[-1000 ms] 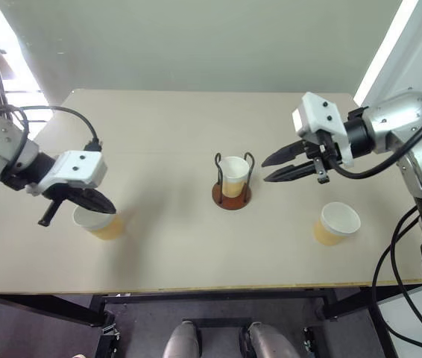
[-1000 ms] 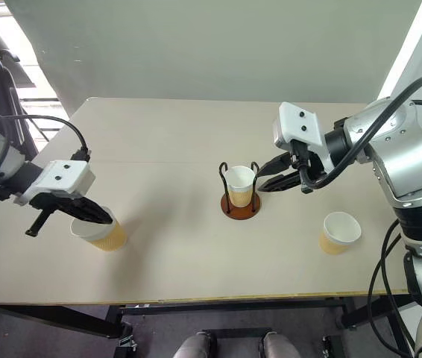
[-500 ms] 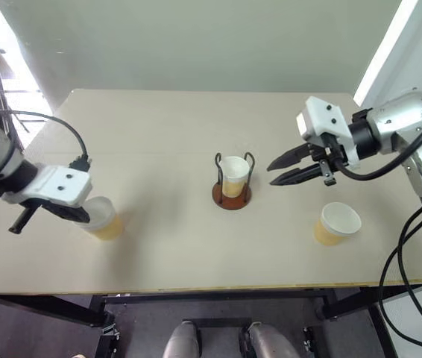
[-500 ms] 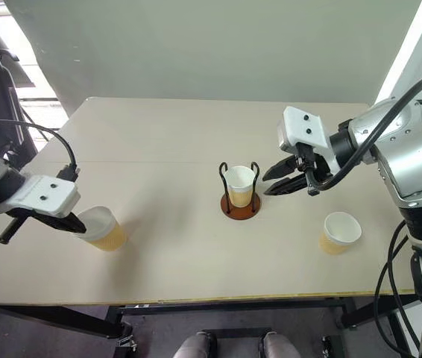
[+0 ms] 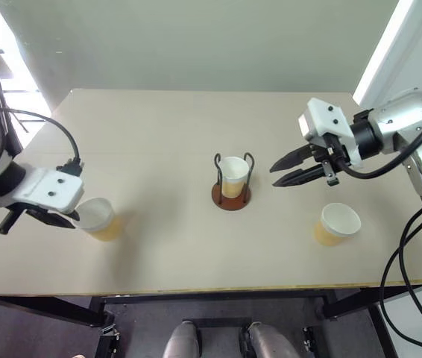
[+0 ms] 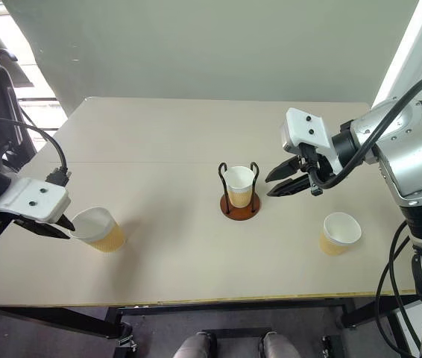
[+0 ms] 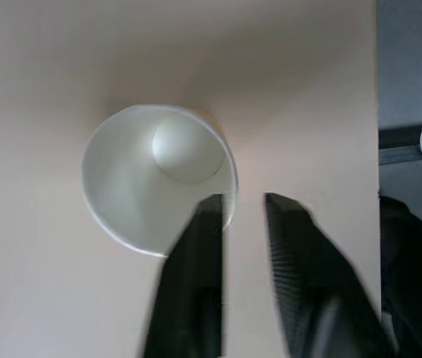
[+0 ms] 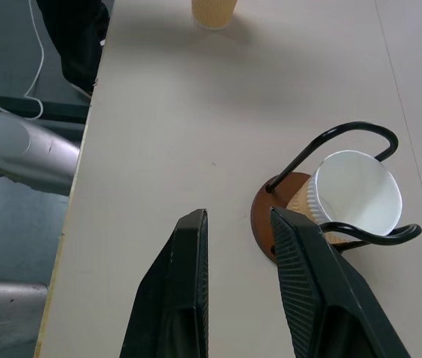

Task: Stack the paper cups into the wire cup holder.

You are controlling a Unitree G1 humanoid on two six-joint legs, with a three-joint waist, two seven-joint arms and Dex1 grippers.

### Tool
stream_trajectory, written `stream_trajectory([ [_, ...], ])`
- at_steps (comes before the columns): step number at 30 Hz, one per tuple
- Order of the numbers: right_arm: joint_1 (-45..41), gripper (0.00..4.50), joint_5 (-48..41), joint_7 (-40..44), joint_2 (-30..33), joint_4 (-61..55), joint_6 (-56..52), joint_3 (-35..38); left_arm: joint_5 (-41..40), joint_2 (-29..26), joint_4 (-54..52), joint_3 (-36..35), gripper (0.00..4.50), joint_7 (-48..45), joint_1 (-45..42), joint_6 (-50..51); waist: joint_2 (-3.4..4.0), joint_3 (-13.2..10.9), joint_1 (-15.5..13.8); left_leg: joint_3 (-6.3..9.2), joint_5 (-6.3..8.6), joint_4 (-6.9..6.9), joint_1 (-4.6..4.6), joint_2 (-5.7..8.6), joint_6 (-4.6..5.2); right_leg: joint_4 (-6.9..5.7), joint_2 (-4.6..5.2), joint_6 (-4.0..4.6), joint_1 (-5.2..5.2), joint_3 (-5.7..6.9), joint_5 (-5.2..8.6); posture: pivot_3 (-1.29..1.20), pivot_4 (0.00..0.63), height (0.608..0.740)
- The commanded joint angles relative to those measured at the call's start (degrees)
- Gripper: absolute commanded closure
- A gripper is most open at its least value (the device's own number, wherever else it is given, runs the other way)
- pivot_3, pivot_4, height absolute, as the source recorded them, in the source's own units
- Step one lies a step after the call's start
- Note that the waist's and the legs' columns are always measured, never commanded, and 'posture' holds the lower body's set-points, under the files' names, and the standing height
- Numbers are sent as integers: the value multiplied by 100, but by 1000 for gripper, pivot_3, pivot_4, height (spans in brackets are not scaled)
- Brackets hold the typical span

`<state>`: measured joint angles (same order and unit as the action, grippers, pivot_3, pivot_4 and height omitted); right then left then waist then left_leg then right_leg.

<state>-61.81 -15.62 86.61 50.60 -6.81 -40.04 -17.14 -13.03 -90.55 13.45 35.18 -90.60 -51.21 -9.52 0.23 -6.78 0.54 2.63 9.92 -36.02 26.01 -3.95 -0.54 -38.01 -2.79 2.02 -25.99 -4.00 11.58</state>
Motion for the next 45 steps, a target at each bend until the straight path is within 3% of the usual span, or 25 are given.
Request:
stream_trajectory([
  [1,-157,3230,17,48,52,-35,71,27,190,-9,11,-306,2143,-190,-137,-105,0,0,0,0,1,0,0,0,0,0,0,0,0,0,0,0,150,740],
  [6,-172,3230,34,36,33,-16,76,25,467,44,156,-345,431,-190,36,-452,0,0,2,0,3,0,0,0,-1,0,0,2,0,0,1,0,150,740],
  [32,-119,3230,-8,-53,-61,-123,11,41,1447,1040,739,-723,431,-190,581,-1465,0,0,9,7,5,-4,-2,2,0,-6,-2,3,-1,0,1,0,150,740],
  [36,-101,3230,-10,-56,-54,-155,-9,45,1315,902,675,-540,1300,-190,608,-1535,-1,1,9,6,6,-4,-2,2,1,-6,-2,3,-1,1,1,0,150,740],
  [45,-71,3230,81,-29,-65,127,263,54,895,860,740,-92,4470,-190,216,-1581,-3,2,3,9,5,-7,-2,2,1,-10,-2,3,0,2,0,0,150,740],
])
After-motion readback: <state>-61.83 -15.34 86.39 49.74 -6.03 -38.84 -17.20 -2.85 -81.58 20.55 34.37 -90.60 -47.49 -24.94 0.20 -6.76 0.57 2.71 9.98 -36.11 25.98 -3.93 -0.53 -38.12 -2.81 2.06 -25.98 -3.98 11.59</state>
